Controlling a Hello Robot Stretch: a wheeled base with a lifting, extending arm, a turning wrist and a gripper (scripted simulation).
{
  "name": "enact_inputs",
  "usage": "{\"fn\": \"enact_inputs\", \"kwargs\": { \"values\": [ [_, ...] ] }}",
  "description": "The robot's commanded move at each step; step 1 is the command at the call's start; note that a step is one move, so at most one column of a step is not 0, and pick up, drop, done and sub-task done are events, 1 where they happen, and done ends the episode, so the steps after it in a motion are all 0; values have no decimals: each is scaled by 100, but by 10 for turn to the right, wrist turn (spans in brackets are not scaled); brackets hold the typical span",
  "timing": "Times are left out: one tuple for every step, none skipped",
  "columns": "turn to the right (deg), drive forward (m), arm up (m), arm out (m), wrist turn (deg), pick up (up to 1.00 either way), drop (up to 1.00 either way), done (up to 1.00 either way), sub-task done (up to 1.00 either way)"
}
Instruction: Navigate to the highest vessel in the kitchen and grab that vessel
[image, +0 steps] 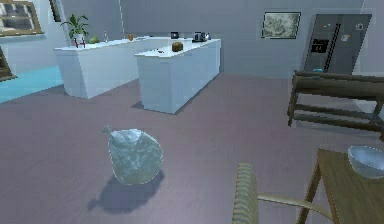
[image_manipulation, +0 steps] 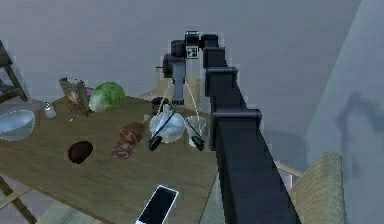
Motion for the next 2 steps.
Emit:
{"fn": "enact_inputs", "kwargs": {
  "values": [
    [0, 0, 0, 0, 450, 0, 0, 0, 0],
    [0, 0, 0, 0, 450, 0, 0, 0, 0]
  ]
}}
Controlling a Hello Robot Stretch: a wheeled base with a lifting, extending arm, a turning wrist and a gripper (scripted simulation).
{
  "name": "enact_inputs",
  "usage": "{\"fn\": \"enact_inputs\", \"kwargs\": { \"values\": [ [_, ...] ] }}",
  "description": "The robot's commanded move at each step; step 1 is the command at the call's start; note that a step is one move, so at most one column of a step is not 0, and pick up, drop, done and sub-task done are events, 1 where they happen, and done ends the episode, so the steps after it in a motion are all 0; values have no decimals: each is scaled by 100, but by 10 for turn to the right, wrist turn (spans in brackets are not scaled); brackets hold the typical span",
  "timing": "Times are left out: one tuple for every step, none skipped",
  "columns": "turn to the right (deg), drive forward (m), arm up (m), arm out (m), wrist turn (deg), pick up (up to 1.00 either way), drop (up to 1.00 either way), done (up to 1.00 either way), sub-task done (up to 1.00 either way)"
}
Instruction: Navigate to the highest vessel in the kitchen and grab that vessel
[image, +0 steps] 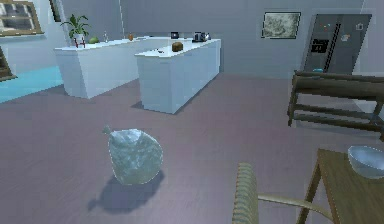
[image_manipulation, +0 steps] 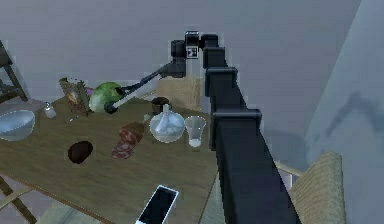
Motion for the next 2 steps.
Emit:
{"fn": "enact_inputs", "kwargs": {
  "values": [
    [0, 0, 0, 0, 450, 0, 0, 0, 0],
    [0, 0, 0, 0, 180, 0, 0, 0, 0]
  ]
}}
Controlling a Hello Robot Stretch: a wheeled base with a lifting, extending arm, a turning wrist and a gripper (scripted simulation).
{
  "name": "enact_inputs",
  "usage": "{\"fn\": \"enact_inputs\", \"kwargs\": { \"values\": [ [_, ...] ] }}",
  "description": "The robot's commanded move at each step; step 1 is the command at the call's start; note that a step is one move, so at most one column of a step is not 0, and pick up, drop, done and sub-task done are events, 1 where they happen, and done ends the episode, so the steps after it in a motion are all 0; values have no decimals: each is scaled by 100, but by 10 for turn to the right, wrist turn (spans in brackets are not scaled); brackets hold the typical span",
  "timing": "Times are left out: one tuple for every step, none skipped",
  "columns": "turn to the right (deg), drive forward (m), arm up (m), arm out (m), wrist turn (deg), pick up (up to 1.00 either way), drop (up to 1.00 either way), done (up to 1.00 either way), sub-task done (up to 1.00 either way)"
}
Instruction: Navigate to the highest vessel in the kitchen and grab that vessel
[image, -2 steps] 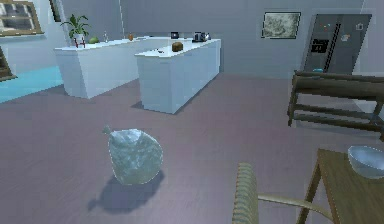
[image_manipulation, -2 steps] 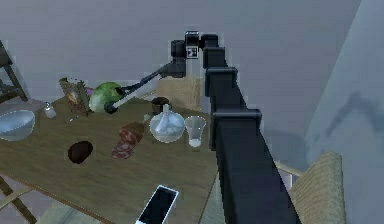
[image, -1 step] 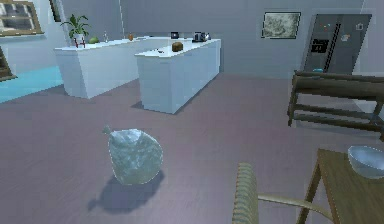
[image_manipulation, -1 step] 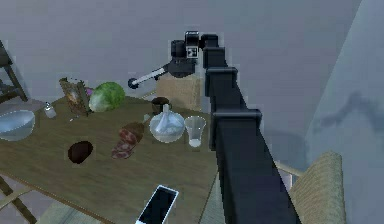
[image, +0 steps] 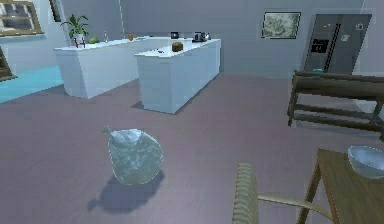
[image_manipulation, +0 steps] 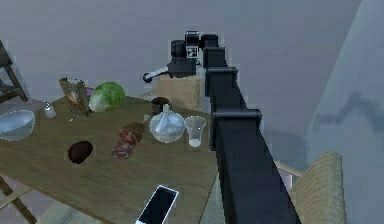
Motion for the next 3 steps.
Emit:
{"fn": "enact_inputs", "kwargs": {
  "values": [
    [0, 0, -30, 0, 0, 0, 0, 0, 0],
    [0, 0, 0, 0, 0, 100, 0, 0, 0],
    [0, 0, 10, 0, 0, 0, 0, 0, 0]
  ]
}}
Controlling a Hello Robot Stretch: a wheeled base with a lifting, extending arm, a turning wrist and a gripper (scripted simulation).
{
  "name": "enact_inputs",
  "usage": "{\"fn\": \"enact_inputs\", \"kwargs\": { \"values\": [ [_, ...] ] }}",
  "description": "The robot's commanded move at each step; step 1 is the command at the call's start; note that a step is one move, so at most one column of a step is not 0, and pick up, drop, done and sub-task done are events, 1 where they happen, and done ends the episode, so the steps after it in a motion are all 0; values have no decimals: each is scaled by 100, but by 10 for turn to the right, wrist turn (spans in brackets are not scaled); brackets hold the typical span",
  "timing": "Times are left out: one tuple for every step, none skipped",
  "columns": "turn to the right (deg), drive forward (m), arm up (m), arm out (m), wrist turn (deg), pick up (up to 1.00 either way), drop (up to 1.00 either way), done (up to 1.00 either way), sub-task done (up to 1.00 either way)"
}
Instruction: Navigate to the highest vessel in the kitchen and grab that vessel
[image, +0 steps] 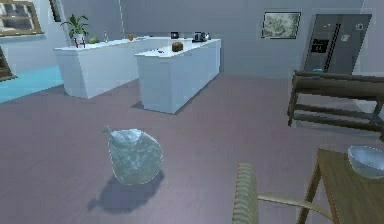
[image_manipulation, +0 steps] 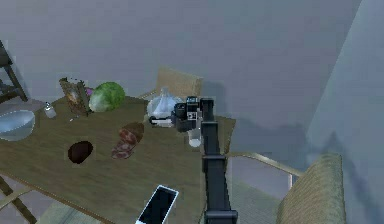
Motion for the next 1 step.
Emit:
{"fn": "enact_inputs", "kwargs": {
  "values": [
    [0, 0, 0, 0, 0, 0, 0, 100, 0]
  ]
}}
